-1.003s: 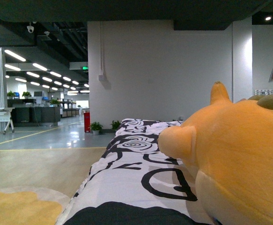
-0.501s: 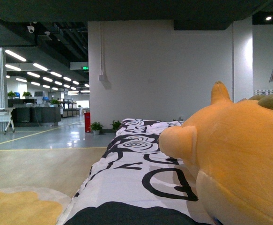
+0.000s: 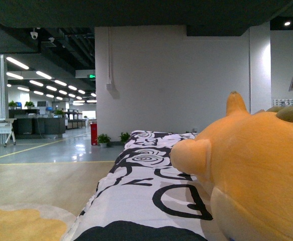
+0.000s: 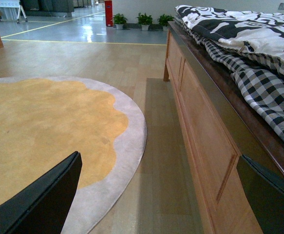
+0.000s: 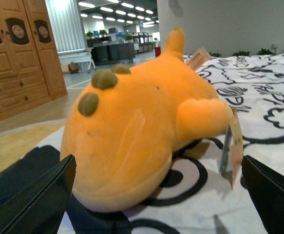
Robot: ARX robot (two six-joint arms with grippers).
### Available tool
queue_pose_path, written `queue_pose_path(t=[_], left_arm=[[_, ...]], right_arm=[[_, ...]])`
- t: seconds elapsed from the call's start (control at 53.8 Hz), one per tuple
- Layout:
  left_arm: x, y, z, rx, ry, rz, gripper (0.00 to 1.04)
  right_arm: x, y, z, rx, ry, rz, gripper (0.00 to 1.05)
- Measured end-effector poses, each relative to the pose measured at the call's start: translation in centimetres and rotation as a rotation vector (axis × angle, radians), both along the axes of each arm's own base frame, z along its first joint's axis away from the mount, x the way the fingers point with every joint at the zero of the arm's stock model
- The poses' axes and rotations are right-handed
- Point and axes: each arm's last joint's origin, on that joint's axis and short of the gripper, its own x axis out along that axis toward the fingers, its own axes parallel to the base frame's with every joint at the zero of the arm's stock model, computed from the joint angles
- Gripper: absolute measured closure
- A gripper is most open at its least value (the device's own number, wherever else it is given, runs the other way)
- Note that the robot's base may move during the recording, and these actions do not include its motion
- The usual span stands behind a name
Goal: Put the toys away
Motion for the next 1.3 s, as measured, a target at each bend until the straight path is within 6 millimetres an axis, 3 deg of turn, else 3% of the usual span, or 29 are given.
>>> queue_pose_path(t=[0.297, 0.65, 1.059, 1.3], left_arm=[[0.0, 0.0, 0.0, 0.0, 0.0, 0.0, 0.06], [0.0, 0.0, 0.0, 0.0, 0.0, 0.0, 0.06], [0.0, 0.0, 0.0, 0.0, 0.0, 0.0, 0.06], [0.0, 0.0, 0.0, 0.0, 0.0, 0.0, 0.06]], right_arm=[[5.0, 3.8, 2.4, -0.048, 0.005, 0.065, 0.0], [10.6, 4.3, 2.9, -0.06, 0.038, -0.037, 0.0], [12.6, 6.9, 1.0, -0.228, 0.184, -0.027, 0.0], [13.4, 6.2, 0.0, -0.31, 0.235, -0.057, 0.0]])
